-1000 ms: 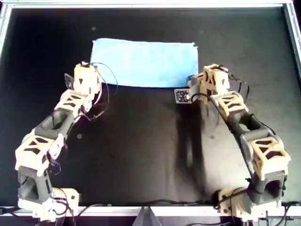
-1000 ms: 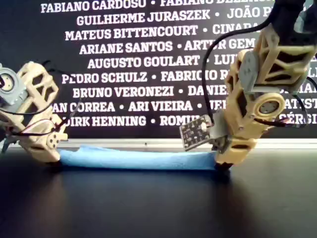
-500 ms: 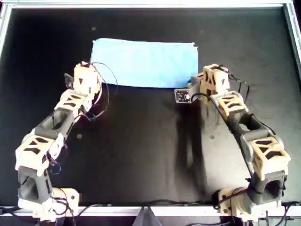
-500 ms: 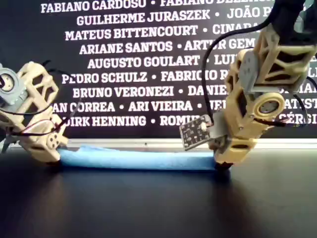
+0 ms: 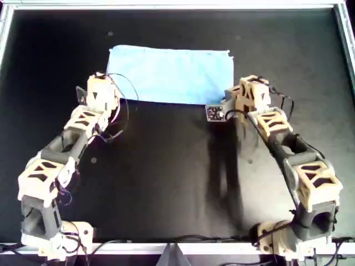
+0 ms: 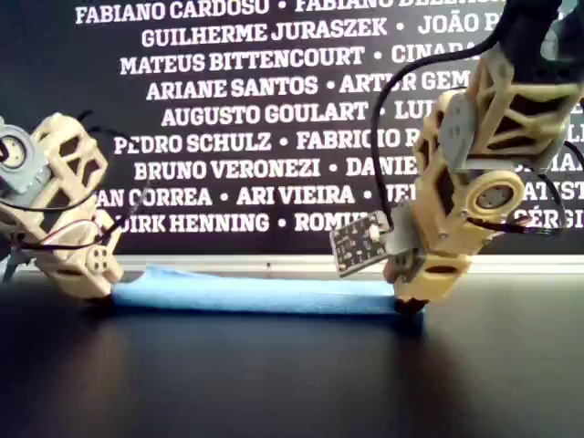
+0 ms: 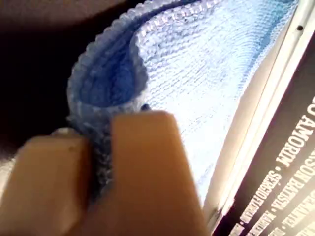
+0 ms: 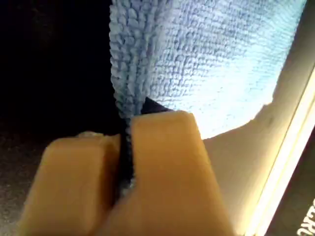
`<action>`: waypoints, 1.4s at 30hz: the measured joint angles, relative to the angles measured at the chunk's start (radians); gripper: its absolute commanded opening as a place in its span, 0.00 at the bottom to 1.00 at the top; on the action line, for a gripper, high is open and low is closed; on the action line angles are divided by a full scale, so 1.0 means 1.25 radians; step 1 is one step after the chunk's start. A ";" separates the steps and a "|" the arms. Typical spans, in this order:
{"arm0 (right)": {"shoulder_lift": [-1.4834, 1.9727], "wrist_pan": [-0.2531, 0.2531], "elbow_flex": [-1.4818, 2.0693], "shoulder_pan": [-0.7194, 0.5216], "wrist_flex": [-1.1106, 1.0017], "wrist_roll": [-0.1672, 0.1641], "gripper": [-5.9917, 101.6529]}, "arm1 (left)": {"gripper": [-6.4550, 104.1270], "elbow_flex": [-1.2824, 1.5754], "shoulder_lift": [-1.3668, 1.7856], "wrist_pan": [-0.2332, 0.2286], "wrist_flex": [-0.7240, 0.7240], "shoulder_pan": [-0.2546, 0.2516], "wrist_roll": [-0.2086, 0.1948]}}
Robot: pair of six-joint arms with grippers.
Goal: Fold a cloth
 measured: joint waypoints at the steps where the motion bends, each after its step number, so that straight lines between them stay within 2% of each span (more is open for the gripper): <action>1: 0.001 -0.007 0.000 -0.006 0.000 0.000 0.04 | 0.07 0.010 0.004 0.000 0.000 0.000 0.001; 11: 0.218 -0.013 0.221 -0.020 0.000 -0.002 0.04 | 0.07 0.306 0.244 0.007 0.012 0.000 0.004; 19: 0.346 -0.013 0.362 -0.020 0.000 -0.001 0.04 | 0.07 0.423 0.330 0.009 0.012 -0.002 0.005; 22: 0.391 -0.013 0.399 -0.020 0.000 -0.001 0.04 | 0.07 0.459 0.357 0.009 0.012 -0.018 0.005; 31: 0.508 -0.001 0.509 -0.029 0.000 -0.009 0.04 | 0.07 0.600 0.490 0.007 0.013 -0.110 0.005; 42: 0.576 -0.012 0.644 -0.028 0.000 -0.005 0.04 | 0.07 0.717 0.628 0.002 0.013 -0.120 0.005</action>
